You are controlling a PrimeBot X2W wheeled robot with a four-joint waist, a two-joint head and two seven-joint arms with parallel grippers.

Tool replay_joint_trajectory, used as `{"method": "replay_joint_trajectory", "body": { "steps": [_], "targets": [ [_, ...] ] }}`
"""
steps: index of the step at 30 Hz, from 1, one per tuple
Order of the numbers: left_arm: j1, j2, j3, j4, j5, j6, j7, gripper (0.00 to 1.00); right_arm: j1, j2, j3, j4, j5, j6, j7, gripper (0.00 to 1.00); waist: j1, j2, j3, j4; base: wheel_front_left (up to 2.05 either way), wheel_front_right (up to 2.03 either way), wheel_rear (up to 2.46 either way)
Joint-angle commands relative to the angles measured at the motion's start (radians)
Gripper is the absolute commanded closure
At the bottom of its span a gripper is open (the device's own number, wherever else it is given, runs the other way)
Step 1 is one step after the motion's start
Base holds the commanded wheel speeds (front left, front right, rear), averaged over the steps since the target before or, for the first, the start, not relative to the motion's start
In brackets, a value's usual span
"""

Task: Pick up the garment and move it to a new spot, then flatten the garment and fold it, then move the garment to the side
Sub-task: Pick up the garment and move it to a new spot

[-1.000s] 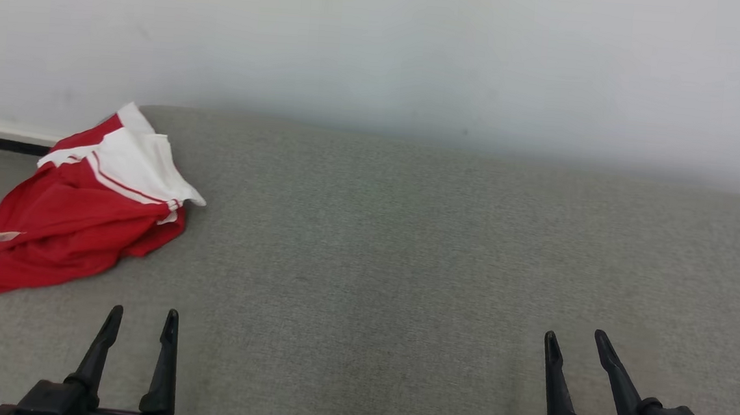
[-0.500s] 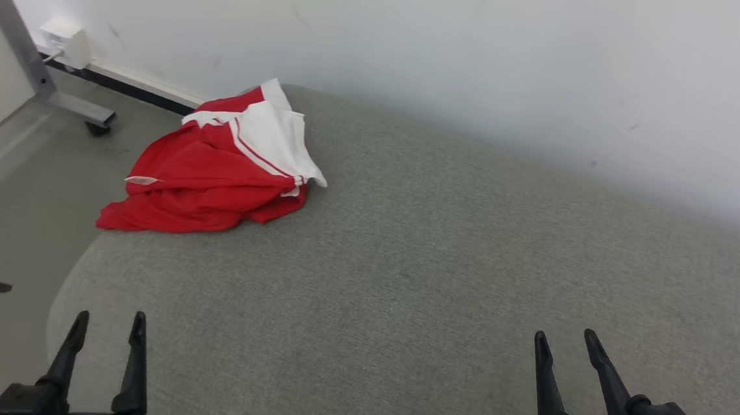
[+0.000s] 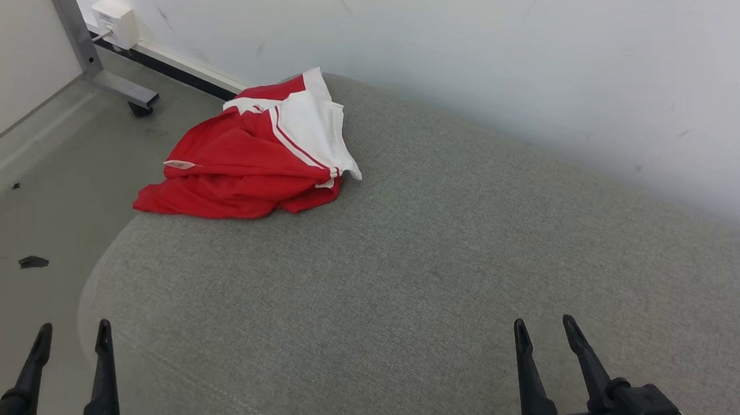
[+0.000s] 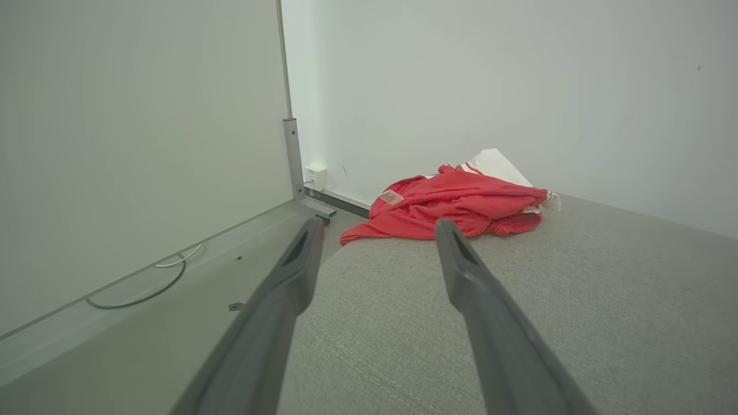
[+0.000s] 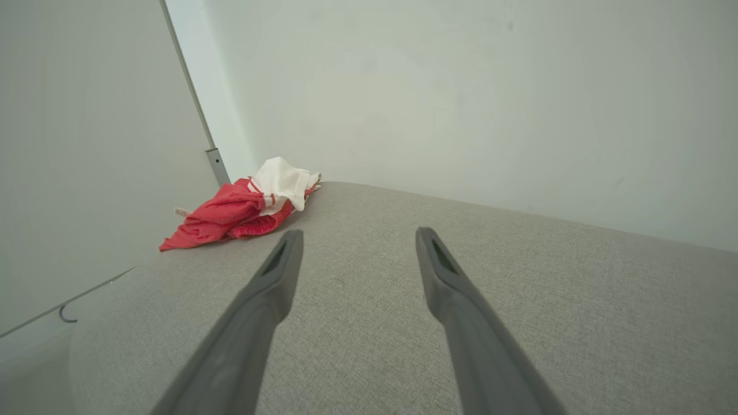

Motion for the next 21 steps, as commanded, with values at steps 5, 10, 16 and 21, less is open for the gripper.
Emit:
{"method": "replay_joint_trajectory", "body": {
  "steps": [5,10,16,21],
  "targets": [
    [-0.038,0.019,-0.001,0.024,0.009,-0.010,-0.001,0.00,0.022,-0.004,-0.029,-0.012,-0.011,-0.002,-0.001,0.00,0.0000,0.0000,-0.001,-0.021,0.00,0.00,0.00],
    [-0.134,0.058,0.024,0.026,-0.027,-0.021,-0.001,0.00,-0.001,-0.011,-0.045,-0.030,-0.037,-0.002,-0.001,0.00,0.0000,0.0000,0.059,-0.109,0.00,0.00,0.00],
    [-0.331,0.142,0.082,0.046,-0.091,-0.028,-0.001,0.00,-0.049,-0.033,-0.072,-0.052,-0.078,-0.002,-0.001,0.00,0.0000,0.0000,0.181,-0.234,0.00,0.00,0.00],
    [-0.496,0.233,0.103,0.087,-0.135,-0.033,-0.001,0.00,-0.080,-0.050,-0.125,-0.086,-0.105,-0.002,-0.001,0.00,0.0000,0.0000,0.303,-0.331,0.00,0.00,0.00]
  ]
}}
